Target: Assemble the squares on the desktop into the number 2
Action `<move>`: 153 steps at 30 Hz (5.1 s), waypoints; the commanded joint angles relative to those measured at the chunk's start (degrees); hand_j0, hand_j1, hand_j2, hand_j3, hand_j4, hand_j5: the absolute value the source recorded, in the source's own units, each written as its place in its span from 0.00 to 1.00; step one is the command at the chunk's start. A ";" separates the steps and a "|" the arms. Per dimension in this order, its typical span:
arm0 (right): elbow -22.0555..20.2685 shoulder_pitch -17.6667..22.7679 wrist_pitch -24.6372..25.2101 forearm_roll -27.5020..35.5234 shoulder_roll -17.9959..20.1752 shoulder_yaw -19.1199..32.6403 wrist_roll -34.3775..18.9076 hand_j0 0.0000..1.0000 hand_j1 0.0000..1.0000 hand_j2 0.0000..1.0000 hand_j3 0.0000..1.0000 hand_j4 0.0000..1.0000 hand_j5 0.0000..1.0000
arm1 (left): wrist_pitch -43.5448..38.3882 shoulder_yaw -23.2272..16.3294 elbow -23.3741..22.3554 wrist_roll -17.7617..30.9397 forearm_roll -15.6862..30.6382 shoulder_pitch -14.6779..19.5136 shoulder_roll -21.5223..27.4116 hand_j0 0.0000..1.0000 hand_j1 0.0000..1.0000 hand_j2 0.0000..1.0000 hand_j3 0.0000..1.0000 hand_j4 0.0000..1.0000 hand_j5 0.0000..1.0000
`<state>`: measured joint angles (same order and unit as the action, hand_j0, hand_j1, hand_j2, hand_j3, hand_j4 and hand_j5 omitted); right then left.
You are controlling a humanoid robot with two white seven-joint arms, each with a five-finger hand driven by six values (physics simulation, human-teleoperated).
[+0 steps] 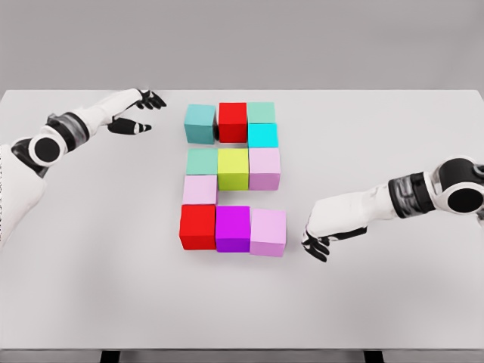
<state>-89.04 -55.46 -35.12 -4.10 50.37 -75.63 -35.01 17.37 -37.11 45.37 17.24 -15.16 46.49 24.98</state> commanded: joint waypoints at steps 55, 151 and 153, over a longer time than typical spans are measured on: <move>6.86 -4.48 0.12 -0.12 -7.22 -3.65 0.01 0.20 0.20 0.20 0.20 0.20 0.20 | -14.56 -0.24 2.01 1.65 -24.48 1.93 -8.54 0.54 0.54 0.54 0.54 0.54 0.54; 11.25 -7.91 0.12 -2.40 1.04 0.13 0.01 0.16 0.16 0.16 0.16 0.16 0.16 | -14.91 -1.65 11.94 11.50 -15.25 0.18 -4.50 0.50 0.50 0.50 0.50 0.50 0.50; 11.34 -7.73 0.12 -2.58 1.04 0.13 0.01 0.17 0.17 0.17 0.17 0.17 0.17 | -14.82 -1.74 11.94 11.50 -15.25 0.18 -4.58 0.50 0.50 0.50 0.50 0.50 0.50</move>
<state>-77.76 -63.19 -35.13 -6.96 51.22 -75.61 -35.01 2.47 -38.75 57.29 28.75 -30.48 46.76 20.46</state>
